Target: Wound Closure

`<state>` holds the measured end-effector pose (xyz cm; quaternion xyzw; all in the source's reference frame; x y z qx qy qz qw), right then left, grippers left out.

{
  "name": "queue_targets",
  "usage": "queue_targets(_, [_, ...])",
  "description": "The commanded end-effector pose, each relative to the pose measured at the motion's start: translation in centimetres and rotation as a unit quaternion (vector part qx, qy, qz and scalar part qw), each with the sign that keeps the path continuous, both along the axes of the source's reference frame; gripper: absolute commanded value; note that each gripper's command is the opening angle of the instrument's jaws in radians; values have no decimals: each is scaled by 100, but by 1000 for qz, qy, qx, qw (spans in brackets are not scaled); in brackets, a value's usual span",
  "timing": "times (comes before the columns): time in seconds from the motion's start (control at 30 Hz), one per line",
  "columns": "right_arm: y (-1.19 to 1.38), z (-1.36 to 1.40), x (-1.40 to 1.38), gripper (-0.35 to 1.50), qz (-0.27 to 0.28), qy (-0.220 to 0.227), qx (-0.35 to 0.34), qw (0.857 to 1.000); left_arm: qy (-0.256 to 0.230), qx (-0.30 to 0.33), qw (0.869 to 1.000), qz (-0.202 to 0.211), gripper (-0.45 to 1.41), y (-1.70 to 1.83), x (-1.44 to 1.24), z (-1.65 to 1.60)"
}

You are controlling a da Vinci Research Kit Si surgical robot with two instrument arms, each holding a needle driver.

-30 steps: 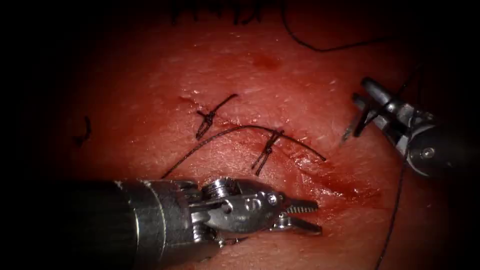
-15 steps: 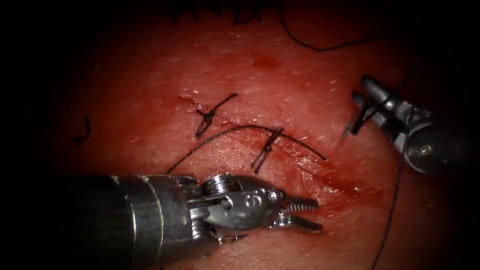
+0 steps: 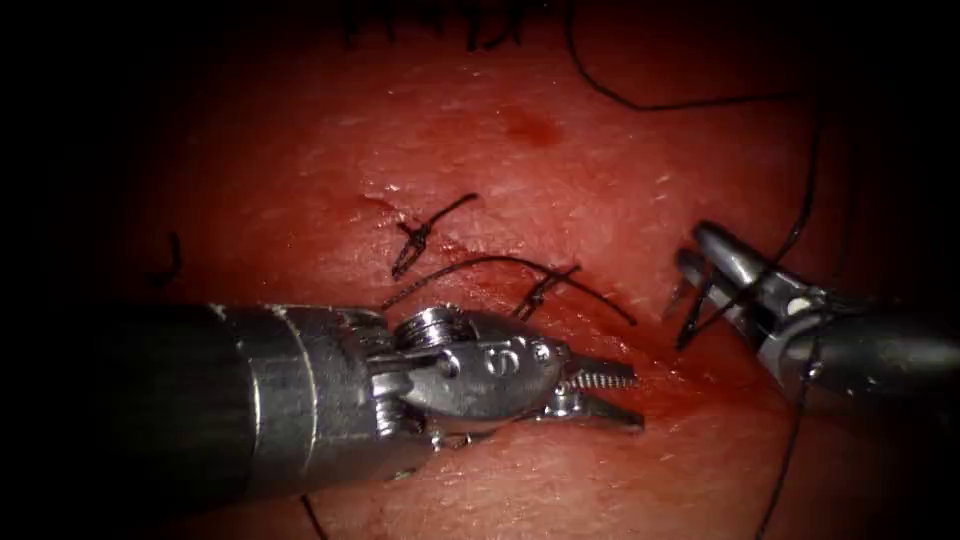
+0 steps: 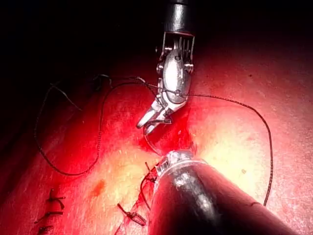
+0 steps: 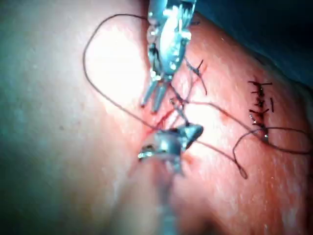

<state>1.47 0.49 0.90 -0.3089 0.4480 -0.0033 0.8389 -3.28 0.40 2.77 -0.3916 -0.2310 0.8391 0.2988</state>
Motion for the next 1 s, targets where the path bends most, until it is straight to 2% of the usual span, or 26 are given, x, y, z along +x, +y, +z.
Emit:
queue_targets(0.03, [-10, 5, 6, -35, -3, 1, 1, 1000, 1, -3, 1000, 0, -5, 0, -5, 7])
queue_targets(0.2, [-28, 1, 8, -35, -11, -5, -2, 1000, 7, -9, 1000, -3, -5, -2, 1, 18])
queue_targets(0.57, [-62, -7, 15, -35, -29, -7, -10, 999, 10, -11, 1000, -3, -7, -4, 1, 17])
queue_targets(0.77, [-64, -13, 25, -35, -36, -11, -16, 999, 11, -13, 1000, -1, -8, -4, 0, 17])
queue_targets(1.0, [-66, -4, 28, -35, -41, -15, -15, 999, 12, -16, 1000, 1, -13, -4, 0, 17])
